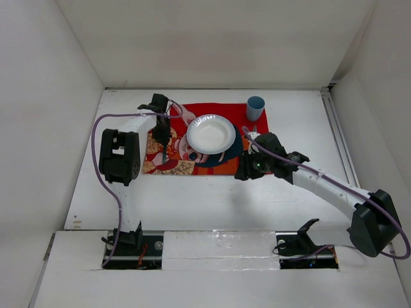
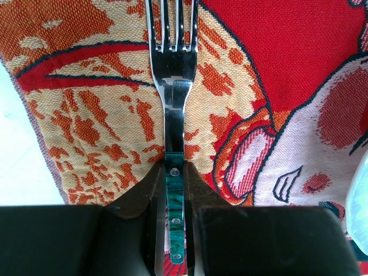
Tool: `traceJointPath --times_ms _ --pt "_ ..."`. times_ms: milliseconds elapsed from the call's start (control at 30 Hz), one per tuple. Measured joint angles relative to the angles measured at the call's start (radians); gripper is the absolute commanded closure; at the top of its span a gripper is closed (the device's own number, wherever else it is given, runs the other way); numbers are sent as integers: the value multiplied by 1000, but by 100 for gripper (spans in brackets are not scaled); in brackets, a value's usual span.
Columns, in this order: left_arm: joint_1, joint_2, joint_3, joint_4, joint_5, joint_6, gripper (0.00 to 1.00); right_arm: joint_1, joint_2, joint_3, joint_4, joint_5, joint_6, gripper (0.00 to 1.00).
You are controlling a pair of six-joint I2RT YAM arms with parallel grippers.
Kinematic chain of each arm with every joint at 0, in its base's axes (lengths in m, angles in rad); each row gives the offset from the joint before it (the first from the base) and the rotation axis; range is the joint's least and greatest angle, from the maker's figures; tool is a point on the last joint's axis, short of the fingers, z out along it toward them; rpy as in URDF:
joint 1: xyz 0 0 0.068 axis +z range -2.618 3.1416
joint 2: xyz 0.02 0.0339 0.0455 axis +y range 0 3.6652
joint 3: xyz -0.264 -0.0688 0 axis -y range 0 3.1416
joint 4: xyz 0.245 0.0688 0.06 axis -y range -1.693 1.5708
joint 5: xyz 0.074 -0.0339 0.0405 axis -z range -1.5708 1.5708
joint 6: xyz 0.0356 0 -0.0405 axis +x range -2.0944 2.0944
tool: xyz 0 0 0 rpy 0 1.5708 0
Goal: Set the dinner table for one person
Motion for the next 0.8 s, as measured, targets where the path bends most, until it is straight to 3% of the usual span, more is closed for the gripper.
traceJointPath --times_ms 800 --pt "0 -10 -34 28 19 15 100 7 0 0 21 6 8 51"
